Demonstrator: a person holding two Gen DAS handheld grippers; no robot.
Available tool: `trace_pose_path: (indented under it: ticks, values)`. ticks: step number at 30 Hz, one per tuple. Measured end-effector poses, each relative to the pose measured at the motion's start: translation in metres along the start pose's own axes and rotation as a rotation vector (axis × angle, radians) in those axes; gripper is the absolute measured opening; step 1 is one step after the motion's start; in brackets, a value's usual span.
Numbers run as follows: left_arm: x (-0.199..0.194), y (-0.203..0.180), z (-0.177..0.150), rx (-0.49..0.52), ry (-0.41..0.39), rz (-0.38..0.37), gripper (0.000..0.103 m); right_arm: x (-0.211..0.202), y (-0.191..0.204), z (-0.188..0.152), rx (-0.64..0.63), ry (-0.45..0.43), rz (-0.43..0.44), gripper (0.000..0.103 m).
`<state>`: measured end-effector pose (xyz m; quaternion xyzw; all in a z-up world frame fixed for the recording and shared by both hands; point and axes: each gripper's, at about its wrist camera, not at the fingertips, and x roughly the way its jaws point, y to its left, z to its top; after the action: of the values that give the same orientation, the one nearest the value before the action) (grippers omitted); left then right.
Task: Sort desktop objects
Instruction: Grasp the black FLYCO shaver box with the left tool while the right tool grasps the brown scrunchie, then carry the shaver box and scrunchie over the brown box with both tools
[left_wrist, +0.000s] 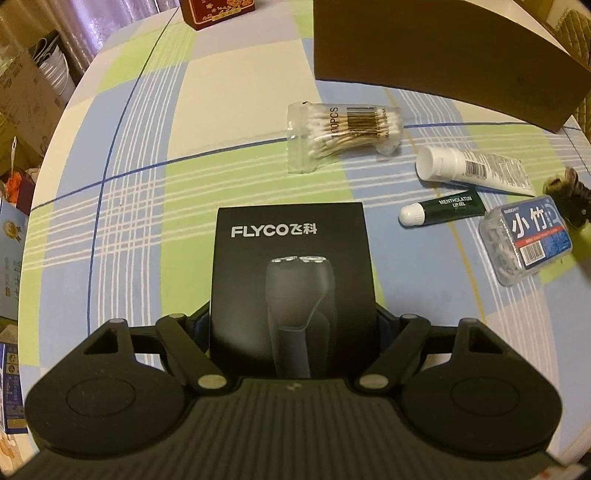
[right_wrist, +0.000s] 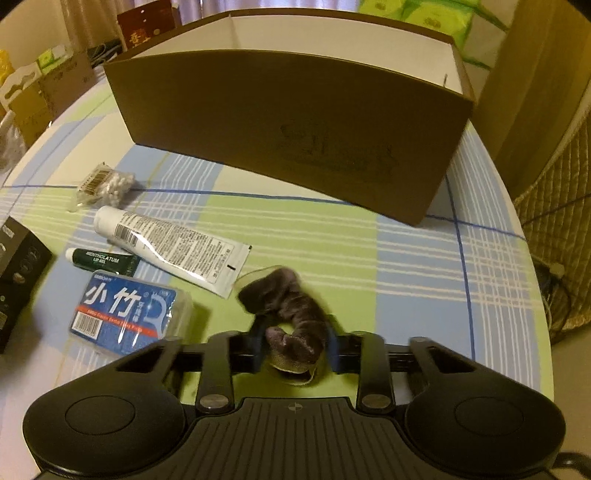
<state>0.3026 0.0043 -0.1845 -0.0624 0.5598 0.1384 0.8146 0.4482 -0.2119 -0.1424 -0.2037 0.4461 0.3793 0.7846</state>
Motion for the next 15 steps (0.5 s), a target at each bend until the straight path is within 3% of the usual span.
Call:
trace_pose_path:
  ticks: [9,15]
  values:
    - [-0.010,0.011,-0.020,-0.059,0.002,-0.025,0.076,-0.022,-0.005,-0.019,0.090,0.023,0.039,0.022]
    - [-0.027,0.018,-0.025,-0.090,-0.039,-0.045,0.076,-0.038,-0.008,-0.021,0.139,0.011,0.060,0.022]
